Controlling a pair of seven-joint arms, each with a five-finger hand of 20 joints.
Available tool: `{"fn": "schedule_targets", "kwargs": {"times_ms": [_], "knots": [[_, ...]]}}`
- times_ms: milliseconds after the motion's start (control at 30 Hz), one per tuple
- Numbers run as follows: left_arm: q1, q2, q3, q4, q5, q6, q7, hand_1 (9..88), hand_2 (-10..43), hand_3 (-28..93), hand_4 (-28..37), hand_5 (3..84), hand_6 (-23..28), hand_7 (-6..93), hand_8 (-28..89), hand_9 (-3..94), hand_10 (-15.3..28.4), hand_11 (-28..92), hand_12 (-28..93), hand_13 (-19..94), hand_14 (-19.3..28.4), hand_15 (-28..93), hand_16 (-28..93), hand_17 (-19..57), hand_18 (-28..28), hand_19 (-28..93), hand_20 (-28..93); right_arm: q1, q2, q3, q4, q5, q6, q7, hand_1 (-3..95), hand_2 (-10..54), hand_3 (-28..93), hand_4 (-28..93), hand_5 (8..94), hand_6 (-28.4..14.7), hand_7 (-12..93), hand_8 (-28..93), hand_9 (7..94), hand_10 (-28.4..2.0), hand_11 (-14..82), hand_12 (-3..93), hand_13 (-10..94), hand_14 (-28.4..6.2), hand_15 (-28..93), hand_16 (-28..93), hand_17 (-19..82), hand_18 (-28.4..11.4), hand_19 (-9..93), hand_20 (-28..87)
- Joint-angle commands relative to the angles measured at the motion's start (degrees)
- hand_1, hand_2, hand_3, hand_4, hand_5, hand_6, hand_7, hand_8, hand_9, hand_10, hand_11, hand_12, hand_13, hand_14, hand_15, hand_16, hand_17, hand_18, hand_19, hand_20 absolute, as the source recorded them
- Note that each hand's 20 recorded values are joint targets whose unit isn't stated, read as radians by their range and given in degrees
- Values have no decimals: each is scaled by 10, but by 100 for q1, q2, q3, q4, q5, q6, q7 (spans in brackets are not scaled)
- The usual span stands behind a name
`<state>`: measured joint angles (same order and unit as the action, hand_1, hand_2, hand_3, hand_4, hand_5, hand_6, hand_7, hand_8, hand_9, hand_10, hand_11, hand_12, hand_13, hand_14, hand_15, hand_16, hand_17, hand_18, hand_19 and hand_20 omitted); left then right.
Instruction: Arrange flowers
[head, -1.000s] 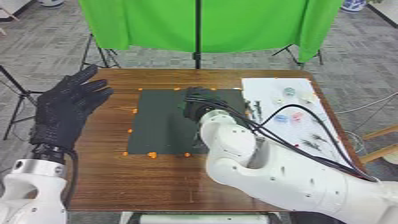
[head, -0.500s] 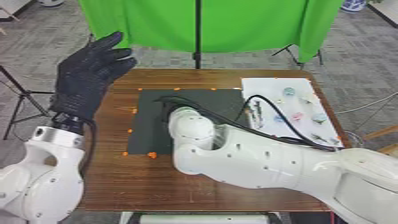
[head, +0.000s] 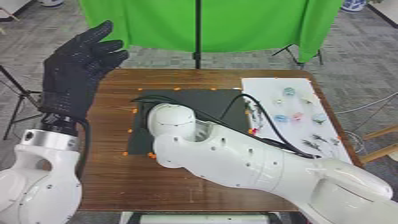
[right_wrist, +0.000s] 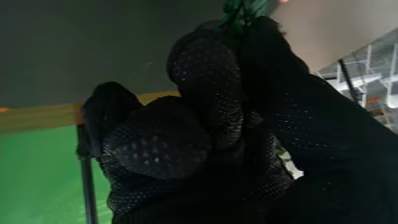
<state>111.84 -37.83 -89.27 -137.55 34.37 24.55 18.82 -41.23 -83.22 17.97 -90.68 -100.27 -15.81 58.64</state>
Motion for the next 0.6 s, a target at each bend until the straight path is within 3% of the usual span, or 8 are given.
{"fn": "schedule_targets", "kwargs": {"times_ms": [33,133,267,500,600], "knots": [[-128,-73,103,101,-10,-177,-4,223,103,761,-271,391,115,123,-82,345,214,308,105,245,273,527,-102,-86,236,594,92,199,31,-629,61,179,470,169,502,-89,730,-273,777,-50,403,160,840,-128,509,249,861,-53,722,220,540,-206,932,267],[-164,-92,112,131,5,-252,-2,222,102,762,-270,391,115,123,-82,345,215,308,105,245,273,527,-102,-86,236,594,92,254,72,-705,93,212,621,213,502,-82,715,-273,781,-50,391,161,840,-128,510,244,860,-54,720,220,539,-206,932,264],[-182,-126,139,137,5,-215,-24,223,102,761,-271,392,115,122,-82,345,214,308,105,245,273,528,-101,-87,236,594,92,268,72,-737,110,162,628,268,494,-80,710,-272,784,-51,380,159,840,-128,509,241,859,-54,720,219,538,-205,932,260],[-383,-202,254,218,44,-389,-121,223,103,761,-271,391,115,123,-82,345,214,308,105,244,273,528,-102,-87,236,595,91,600,165,-1144,212,74,1045,554,461,-79,706,-275,779,-55,347,151,828,-131,500,237,852,-55,715,217,534,-203,932,240],[-324,-205,216,191,47,-328,-99,222,102,762,-270,392,115,124,-83,345,215,309,105,245,272,529,-102,-87,235,595,90,543,136,-1152,269,-18,984,637,450,-73,706,-272,780,-56,340,140,829,-131,499,234,853,-54,713,215,537,-202,932,232]]}}
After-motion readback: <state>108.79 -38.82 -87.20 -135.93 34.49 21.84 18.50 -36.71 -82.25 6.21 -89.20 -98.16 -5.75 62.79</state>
